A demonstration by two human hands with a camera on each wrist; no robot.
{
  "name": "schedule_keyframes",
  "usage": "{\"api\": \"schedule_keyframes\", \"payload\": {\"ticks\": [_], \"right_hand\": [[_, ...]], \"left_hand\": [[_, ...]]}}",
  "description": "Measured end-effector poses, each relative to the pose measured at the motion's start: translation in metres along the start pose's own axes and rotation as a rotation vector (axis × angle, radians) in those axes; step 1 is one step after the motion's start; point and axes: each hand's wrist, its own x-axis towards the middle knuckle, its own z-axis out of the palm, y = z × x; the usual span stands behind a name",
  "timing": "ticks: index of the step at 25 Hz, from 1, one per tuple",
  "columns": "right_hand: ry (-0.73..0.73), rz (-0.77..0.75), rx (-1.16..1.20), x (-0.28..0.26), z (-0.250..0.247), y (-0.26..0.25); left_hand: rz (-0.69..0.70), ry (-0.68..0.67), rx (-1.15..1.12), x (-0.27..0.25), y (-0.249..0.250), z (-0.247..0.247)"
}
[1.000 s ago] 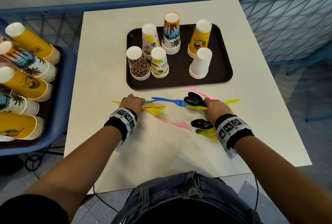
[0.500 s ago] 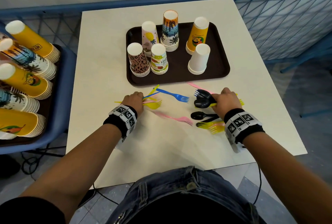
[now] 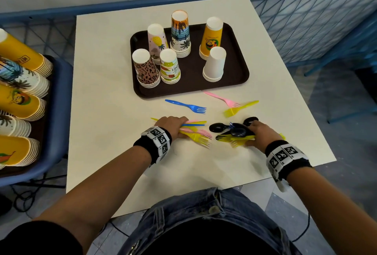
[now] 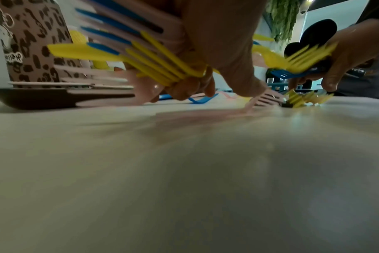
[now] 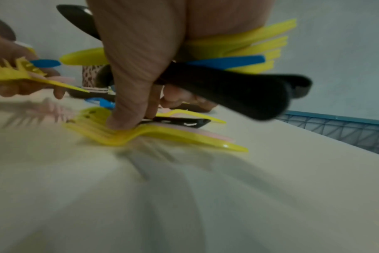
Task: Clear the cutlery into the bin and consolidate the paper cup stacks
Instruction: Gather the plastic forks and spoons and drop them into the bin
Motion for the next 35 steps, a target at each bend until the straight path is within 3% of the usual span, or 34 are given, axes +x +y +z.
{"api": "schedule_keyframes", "payload": {"ticks": [4,9,13,20,28,33,35], "right_hand": [[-0.019,0.046,-0.112,0.003,0.011,-0.001],[0.0,0.031,-0.312,-0.003,0.011,-0.006],[-0.043,0.031,-0.301,-0.007,0.014,-0.012],[-0.017,0.036,-0.278,-0.013,0.014,-0.015],[0.167,-0.119,-0.061,0.007,-0.011,-0.014],[0.061,-0.024,-0.097,0.03,-0.002,-0.003],[0.065,-0.001,-0.133,0.032,-0.001,-0.002]], "left_hand": [[-0.004,-0.059,0.063,0.005,-0.003,0.01],[-0.022,0.072,0.133,0.002,0.0,0.016],[-0.047,0.119,0.166,0.002,0.001,0.021],[-0.059,0.048,0.149,0.008,-0.001,0.016],[-0.056,0.276,-0.071,0.037,-0.002,-0.018],[-0.1,0.108,-0.048,0.056,-0.003,-0.018],[-0.125,0.114,0.006,0.059,-0.002,-0.016]]}}
